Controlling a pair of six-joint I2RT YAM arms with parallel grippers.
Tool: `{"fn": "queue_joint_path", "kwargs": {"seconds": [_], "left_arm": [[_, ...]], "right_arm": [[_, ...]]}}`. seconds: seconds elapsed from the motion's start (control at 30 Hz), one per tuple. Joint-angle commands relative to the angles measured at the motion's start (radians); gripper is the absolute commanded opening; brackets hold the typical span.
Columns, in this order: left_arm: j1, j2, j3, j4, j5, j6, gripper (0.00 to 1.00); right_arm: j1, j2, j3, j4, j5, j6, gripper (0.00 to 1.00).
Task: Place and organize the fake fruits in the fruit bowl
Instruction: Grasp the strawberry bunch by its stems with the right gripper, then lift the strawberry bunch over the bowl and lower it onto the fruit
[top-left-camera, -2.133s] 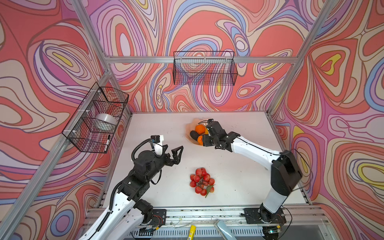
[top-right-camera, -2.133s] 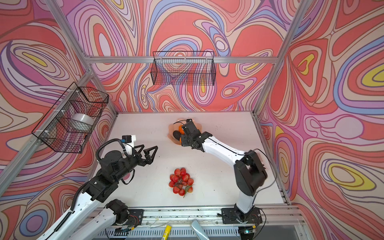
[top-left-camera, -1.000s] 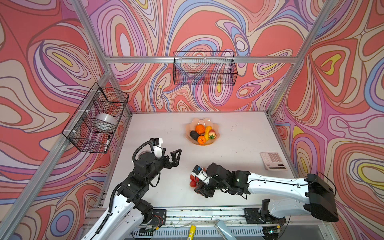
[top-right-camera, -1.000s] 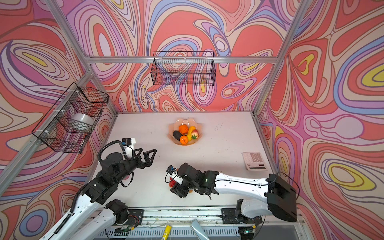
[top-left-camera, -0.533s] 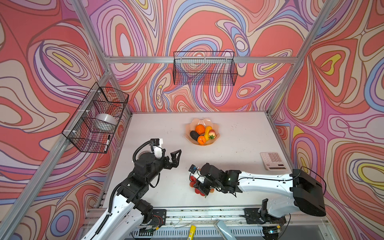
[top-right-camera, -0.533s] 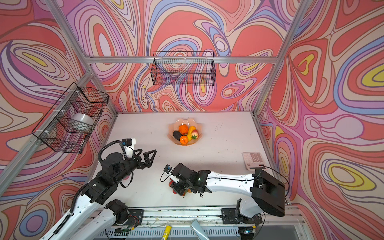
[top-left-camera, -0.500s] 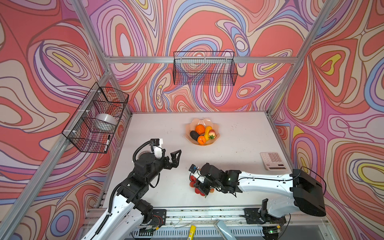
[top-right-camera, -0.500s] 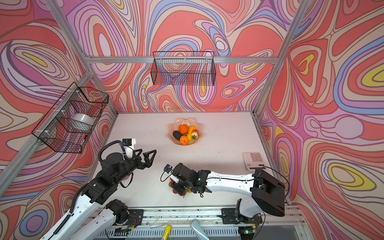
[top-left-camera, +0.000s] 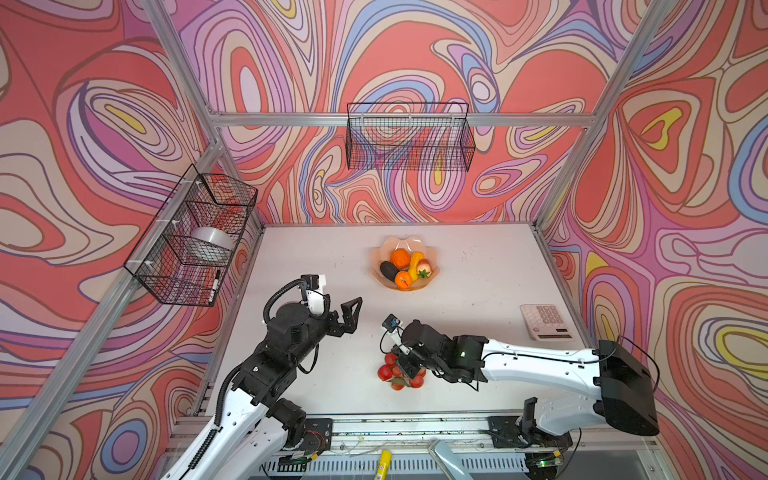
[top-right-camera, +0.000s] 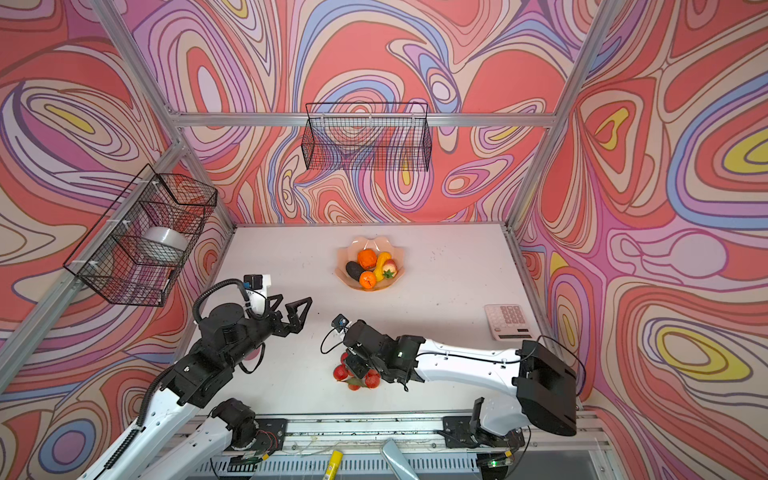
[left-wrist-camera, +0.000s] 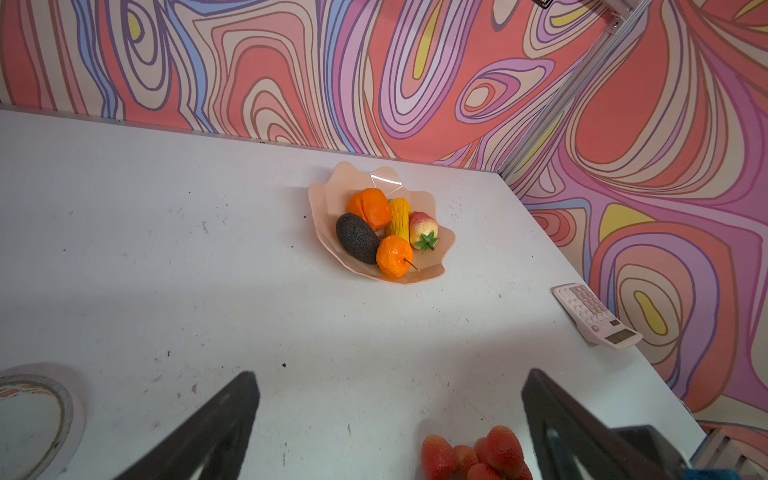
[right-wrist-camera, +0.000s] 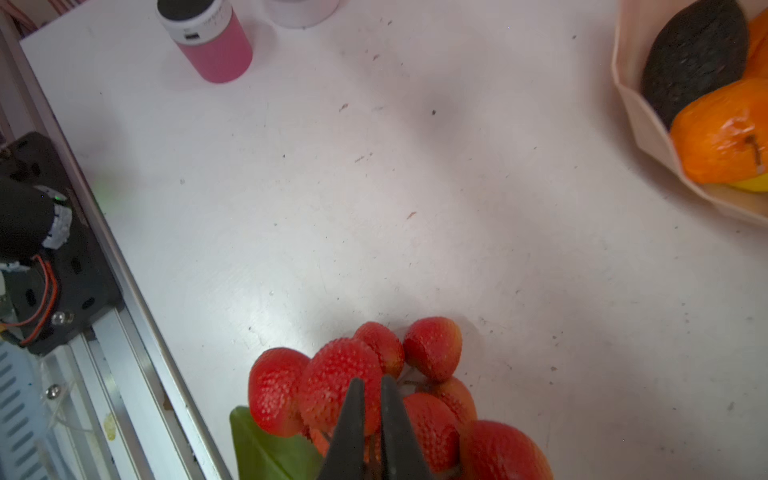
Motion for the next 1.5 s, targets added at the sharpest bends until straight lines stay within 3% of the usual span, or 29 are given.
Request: {"fn": "queue_joint_path", "kwargs": {"seconds": [0.0,0.13,0.27,0.43,0.6,0.87,1.4,1.47], "left_arm": [[0.005,-0.011,0.028,0.013,0.027,0.027,1.00],[0.005,-0.028,0.026,0.025,0.077,0.039,1.00],[0.005,-0.027,0.026,0.057,0.154,0.052,1.00],[0.006,-0.009,0.033,0.079,0.235,0.067,1.00],[0.005,0.025,0.032,0.109,0.248,0.068,1.00],[0.005,0.066,0.037,0.119,0.266,0.081,1.00],[0.005,0.079,0.035,0.146,0.310,0.062,1.00],[0.006,0.077,0.034,0.142,0.310,0.061,1.00]], "right_arm": [[-0.037,-0.019,0.102,-0.086,0.068,0.020,0.00],[-0.124,-0.019,0.222,-0.169,0.073,0.026,0.00],[-0.250,0.004,0.369,-0.239,0.007,0.035,0.00],[-0.376,0.096,0.559,-0.311,0.018,0.012,0.00],[-0.495,0.205,0.683,-0.309,-0.066,-0.022,0.00],[-0.599,0.411,0.867,-0.367,-0.118,-0.066,0.00],[-0.662,0.774,1.195,-0.475,-0.227,-0.090,0.00],[-0.674,0.808,1.222,-0.478,-0.245,-0.081,0.05]]}}
